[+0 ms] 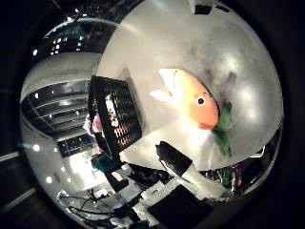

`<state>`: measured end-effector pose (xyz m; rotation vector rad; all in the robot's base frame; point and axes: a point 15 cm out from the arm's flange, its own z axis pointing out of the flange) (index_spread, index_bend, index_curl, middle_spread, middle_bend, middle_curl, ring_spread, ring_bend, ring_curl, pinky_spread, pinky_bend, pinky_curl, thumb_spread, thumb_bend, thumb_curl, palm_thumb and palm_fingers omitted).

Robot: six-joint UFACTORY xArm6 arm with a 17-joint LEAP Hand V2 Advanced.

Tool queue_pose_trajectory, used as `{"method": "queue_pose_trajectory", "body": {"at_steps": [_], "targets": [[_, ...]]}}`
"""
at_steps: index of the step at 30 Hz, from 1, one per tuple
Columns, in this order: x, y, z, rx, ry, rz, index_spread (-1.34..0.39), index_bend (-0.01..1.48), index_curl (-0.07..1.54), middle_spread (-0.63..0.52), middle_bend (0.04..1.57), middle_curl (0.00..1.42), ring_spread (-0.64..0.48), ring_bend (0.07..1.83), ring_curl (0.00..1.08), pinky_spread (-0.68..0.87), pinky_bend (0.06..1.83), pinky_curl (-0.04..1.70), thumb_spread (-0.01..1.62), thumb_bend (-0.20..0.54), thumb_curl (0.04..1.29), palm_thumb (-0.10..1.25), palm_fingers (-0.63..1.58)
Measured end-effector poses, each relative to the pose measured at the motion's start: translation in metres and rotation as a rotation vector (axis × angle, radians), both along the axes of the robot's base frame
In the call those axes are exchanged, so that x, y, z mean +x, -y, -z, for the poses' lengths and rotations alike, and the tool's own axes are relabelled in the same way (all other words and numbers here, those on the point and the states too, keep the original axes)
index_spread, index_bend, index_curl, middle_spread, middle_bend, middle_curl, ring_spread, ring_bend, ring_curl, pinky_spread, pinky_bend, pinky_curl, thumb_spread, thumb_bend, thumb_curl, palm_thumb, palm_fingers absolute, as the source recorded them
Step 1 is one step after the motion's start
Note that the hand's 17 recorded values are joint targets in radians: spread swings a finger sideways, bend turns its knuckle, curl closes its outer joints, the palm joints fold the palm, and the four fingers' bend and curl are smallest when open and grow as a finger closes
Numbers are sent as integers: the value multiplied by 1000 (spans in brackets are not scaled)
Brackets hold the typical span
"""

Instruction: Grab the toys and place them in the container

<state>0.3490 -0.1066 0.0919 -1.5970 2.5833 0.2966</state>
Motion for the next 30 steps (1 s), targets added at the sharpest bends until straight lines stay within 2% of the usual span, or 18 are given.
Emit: {"method": "queue_pose_trajectory", "body": {"at_steps": [19,23,25,26,27,29,30], "targets": [[-9,-47,58,22,-118,-83,-80,209,385,243,170,247,272,189,227,436,330,316,1034,-25,309,580,59],[-6,-48,70,4,-117,-96,-97,261,400,226,184,254,263,175,214,431,297,307,1032,-23,309,583,106],[0,-45,72,-10,-95,-102,-154,332,417,160,268,285,231,196,211,423,231,283,1027,-7,317,621,293],[5,-43,71,-21,-75,-102,-203,358,419,70,348,312,184,201,209,410,166,256,1024,-8,324,656,401],[11,-39,71,-35,-51,-98,-245,378,437,1,494,364,108,299,242,389,110,232,1020,10,335,701,610],[31,-28,63,-78,32,-87,-363,431,470,-168,728,460,-128,551,310,225,109,139,1019,6,349,790,882],[41,-23,55,-101,78,-81,-371,440,482,-178,759,476,-156,633,343,164,162,148,1022,17,353,819,1027]]}}
